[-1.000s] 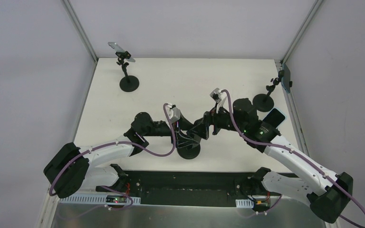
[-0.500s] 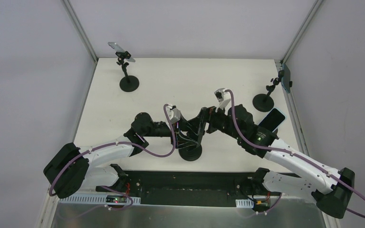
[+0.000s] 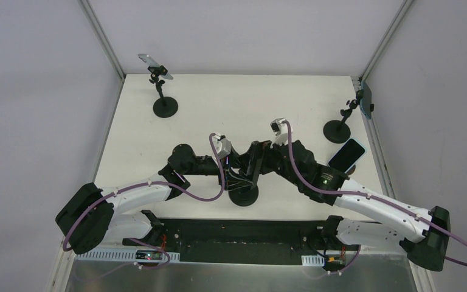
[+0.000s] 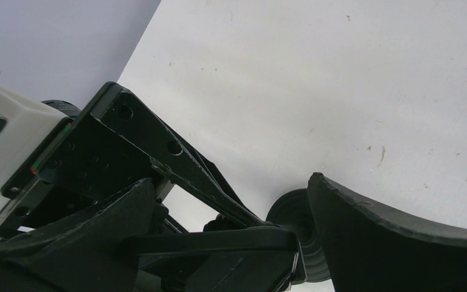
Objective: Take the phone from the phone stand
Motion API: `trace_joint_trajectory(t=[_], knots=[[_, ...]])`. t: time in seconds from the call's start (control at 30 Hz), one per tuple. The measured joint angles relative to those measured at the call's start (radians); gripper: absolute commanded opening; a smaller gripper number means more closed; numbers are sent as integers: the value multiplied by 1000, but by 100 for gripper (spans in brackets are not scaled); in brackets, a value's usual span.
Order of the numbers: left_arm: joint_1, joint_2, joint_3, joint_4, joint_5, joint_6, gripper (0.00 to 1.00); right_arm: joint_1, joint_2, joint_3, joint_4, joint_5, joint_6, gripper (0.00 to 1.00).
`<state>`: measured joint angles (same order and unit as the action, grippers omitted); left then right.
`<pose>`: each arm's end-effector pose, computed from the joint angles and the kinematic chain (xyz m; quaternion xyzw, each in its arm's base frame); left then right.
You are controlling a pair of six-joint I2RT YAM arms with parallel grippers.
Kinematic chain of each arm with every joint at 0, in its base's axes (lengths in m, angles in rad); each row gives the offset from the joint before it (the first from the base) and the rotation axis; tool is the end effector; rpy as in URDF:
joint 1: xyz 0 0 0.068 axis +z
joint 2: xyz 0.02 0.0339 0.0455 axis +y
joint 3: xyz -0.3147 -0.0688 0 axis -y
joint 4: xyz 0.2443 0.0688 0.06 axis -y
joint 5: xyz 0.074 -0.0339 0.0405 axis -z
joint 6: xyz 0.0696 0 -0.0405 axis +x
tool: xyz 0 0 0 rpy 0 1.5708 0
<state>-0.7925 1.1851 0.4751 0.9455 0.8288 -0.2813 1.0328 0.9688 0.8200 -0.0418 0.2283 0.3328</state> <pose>0.1345 -0.2095 0.3196 0.4492 0.4684 -0.5819 0.4902 0.1322 0.1907 0.3691 -0.1946 0.7446 0.3309 0.5461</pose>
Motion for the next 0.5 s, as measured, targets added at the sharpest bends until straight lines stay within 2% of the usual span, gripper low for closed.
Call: trace_joint_trajectory(t=[0.1, 0.13, 0.17, 0.27, 0.3, 0.4, 0.43, 0.5], knots=[[0, 0, 0, 0, 0, 0, 0, 23, 13, 0, -12, 26, 0, 97], [0, 0, 0, 0, 0, 0, 0, 29, 16, 0, -16, 34, -1, 87], [0, 0, 0, 0, 0, 0, 0, 34, 19, 0, -20, 41, -2, 73], [1, 0, 0, 0, -1, -14, 0, 51, 22, 0, -7, 55, -19, 23], [2, 0, 0, 0, -1, -16, 0, 54, 22, 0, -7, 58, -23, 14], [2, 0, 0, 0, -2, -16, 0, 58, 24, 0, 1, 72, -32, 7], [2, 0, 0, 0, -2, -16, 0, 59, 25, -1, 3, 76, -39, 1], [2, 0, -1, 0, -5, -16, 0, 60, 30, -5, 16, 85, -57, 0]])
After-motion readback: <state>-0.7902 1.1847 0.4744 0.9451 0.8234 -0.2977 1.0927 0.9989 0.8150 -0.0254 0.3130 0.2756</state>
